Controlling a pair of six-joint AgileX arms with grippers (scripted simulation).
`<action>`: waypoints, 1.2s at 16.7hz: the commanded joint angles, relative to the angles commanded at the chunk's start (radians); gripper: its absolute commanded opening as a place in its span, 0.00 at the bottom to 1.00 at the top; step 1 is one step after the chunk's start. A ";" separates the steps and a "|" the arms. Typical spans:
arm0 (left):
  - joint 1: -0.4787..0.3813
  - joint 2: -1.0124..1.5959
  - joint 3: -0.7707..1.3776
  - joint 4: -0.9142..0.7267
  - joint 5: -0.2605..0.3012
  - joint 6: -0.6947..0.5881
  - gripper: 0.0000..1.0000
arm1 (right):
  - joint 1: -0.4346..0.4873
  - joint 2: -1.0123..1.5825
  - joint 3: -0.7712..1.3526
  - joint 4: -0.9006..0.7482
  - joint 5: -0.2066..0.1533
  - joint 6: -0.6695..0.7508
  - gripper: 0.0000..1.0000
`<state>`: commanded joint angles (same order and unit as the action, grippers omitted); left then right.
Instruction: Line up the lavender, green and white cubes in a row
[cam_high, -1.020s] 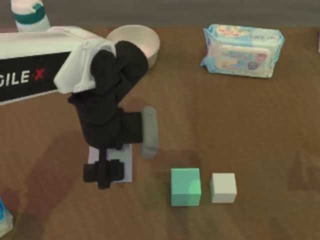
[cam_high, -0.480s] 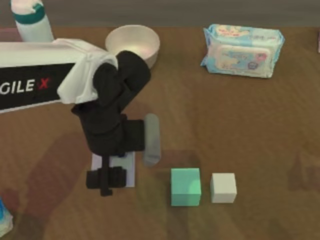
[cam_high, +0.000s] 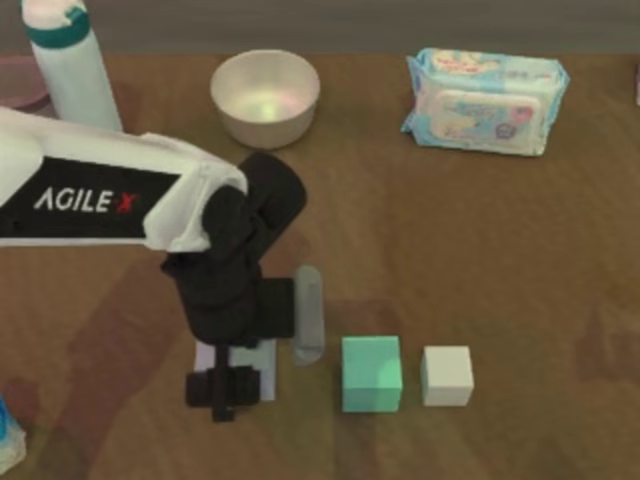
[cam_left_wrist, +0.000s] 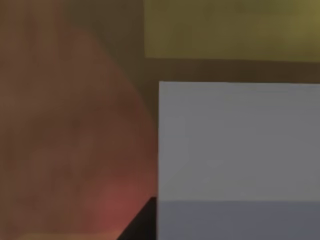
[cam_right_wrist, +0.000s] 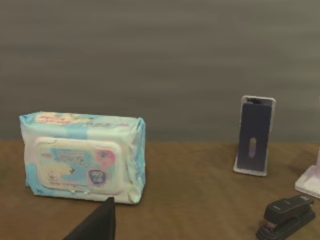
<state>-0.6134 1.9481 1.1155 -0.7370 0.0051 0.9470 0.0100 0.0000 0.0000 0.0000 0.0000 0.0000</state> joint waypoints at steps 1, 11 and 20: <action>0.000 0.000 0.000 0.000 0.000 0.000 0.00 | 0.000 0.000 0.000 0.000 0.000 0.000 1.00; 0.000 0.000 0.000 0.000 0.000 0.000 0.68 | 0.000 0.000 0.000 0.000 0.000 0.000 1.00; 0.000 0.000 0.000 0.000 0.000 0.000 1.00 | 0.000 0.000 0.000 0.000 0.000 0.000 1.00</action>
<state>-0.6134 1.9481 1.1155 -0.7370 0.0051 0.9470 0.0100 0.0000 0.0000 0.0000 0.0000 0.0000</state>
